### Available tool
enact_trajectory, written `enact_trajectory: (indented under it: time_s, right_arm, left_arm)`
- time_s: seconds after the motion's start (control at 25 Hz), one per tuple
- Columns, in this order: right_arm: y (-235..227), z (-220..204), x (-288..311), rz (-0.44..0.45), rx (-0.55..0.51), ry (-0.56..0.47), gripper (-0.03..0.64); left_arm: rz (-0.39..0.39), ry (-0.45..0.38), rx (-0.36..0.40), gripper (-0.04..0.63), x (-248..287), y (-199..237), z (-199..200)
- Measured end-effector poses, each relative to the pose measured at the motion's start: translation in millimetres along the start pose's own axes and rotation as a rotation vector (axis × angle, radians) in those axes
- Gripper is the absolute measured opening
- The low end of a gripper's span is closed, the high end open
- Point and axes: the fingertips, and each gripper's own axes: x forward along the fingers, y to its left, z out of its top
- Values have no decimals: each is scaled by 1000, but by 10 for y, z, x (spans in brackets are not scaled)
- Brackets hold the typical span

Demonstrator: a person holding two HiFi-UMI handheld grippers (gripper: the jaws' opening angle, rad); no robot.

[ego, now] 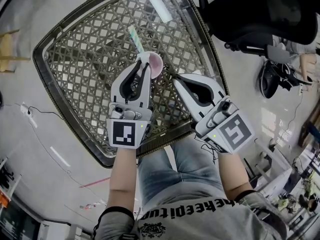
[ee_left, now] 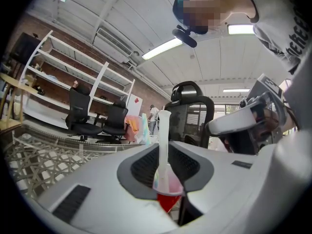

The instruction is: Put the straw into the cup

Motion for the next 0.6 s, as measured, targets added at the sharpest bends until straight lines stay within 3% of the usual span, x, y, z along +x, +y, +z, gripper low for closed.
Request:
enact_trajectory:
  time_s: [0.6]
  right_arm:
    - [62, 83, 0, 1, -9, -31, 11]
  left_arm:
    - [6, -5, -2, 104, -68, 6, 69]
